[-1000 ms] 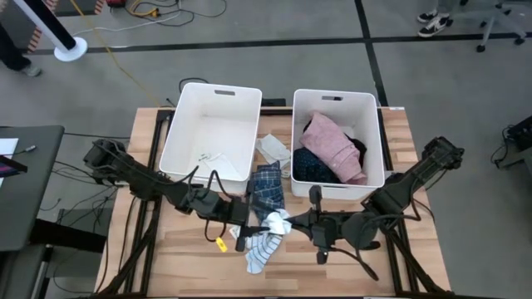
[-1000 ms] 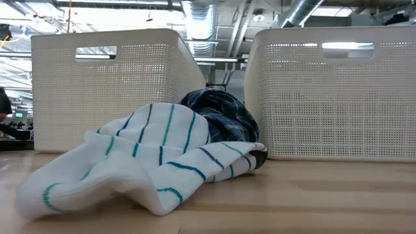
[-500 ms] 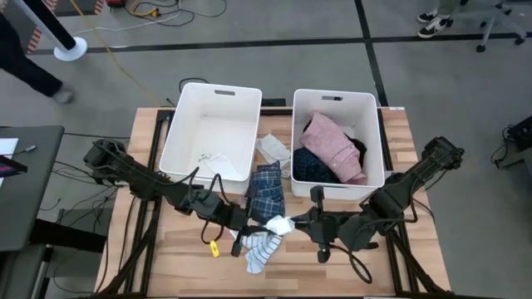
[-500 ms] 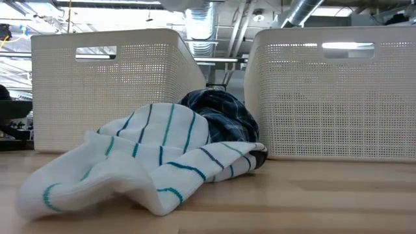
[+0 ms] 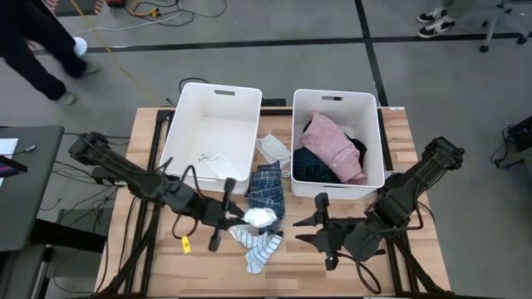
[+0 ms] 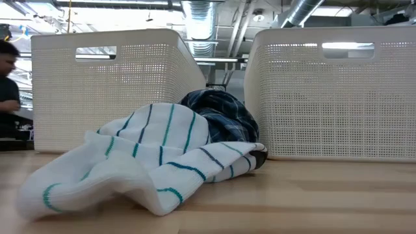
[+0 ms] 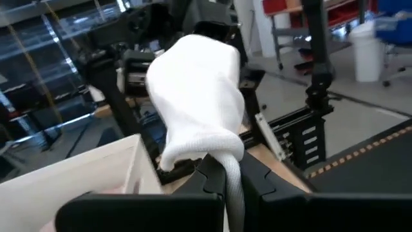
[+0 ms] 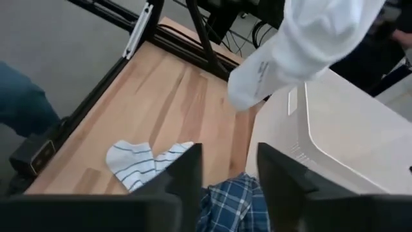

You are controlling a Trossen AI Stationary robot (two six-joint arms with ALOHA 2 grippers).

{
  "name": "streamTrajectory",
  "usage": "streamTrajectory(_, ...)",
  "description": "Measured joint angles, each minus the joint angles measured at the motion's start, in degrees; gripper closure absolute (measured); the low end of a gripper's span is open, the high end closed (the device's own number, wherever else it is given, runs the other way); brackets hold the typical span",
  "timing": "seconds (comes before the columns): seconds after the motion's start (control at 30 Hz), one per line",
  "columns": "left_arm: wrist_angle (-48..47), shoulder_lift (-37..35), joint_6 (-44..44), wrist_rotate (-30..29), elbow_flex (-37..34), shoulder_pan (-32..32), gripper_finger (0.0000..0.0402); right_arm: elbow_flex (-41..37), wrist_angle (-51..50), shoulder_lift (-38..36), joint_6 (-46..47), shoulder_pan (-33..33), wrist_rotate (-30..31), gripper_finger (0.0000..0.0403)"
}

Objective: Sort clothes
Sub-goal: Put the white pair of socks into the left white laundry bin

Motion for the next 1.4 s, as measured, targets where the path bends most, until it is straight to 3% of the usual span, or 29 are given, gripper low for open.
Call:
streamTrajectory(0.23,-10.18,-7.98,1.68,-8.49,0.00,-0.24,0.0401,0.00,-3.33,0.00,7.46,-0.08,0.04,0.0149)
streamTrajectory(0.47,-15.36,-16.40,5.75,-18.61,0.00,0.14,0.0401,0.00,-6.71,0.00,12.25,1.53,0.03,0.0143)
streamTrajectory(0.73,-20.04,-22.49,7.41,-23.21,-0.02,6.53,0.0401,0.00,-8.55,0.00,16.31,3.17,0.02,0.0143)
streamTrajectory(1.07,-28.43,-23.84,6.59,-22.07,-0.02,19.69,0.0401,-0.01,-8.63,0.00,18.43,4.14,0.02,0.0143)
streamTrajectory(1.4,-33.78,-23.48,3.19,-12.51,-0.04,33.59,0.0401,-0.50,-8.07,0.02,18.44,4.05,0.02,0.0143)
